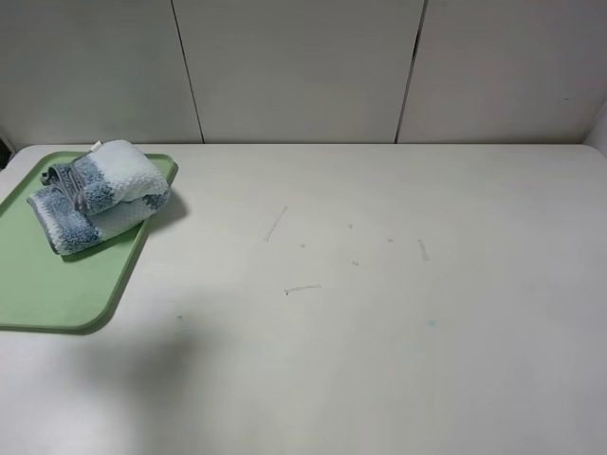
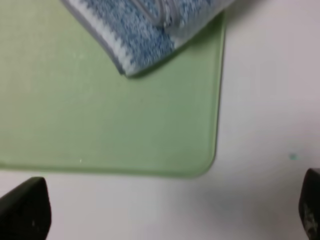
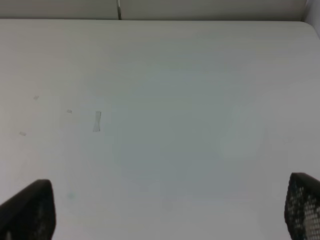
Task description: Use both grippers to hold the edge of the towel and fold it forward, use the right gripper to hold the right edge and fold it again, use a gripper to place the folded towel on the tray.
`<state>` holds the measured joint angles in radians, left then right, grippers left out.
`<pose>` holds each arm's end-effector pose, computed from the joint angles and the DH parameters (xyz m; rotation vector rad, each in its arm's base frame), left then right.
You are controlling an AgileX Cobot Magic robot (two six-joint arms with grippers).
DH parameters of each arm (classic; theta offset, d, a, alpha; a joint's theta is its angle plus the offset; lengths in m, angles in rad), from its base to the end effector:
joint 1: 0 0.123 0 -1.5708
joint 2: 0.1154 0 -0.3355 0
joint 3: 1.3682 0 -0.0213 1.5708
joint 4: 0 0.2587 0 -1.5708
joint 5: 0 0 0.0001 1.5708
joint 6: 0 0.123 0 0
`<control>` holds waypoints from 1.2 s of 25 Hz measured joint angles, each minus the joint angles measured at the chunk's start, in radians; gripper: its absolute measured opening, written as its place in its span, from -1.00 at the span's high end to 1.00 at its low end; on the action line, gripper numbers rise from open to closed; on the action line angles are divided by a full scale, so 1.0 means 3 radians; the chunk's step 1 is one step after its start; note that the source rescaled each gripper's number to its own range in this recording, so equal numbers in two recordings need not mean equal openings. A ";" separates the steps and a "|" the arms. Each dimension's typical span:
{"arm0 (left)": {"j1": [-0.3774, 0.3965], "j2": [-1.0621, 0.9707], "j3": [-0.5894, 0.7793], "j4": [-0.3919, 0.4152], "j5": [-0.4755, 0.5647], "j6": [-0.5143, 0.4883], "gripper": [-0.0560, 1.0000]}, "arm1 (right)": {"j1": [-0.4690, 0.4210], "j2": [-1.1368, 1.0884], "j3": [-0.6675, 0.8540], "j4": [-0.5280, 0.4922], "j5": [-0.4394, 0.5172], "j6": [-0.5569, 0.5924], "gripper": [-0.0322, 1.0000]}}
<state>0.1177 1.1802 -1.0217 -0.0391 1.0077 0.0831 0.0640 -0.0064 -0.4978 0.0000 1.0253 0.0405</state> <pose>0.2253 0.0225 0.3403 -0.0625 2.6478 0.0161 -0.0190 -0.0012 0.2696 -0.0236 2.0052 0.0669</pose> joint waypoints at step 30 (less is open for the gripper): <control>-0.0263 -0.3655 0.1221 -0.0088 0.0394 0.0060 -1.00 | 0.0000 0.0000 0.0000 0.0000 0.0000 0.0000 -1.00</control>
<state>0.0389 0.0838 -0.6553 -0.0654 1.1258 0.1012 0.0640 -0.0064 -0.4978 0.0000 1.0253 0.0405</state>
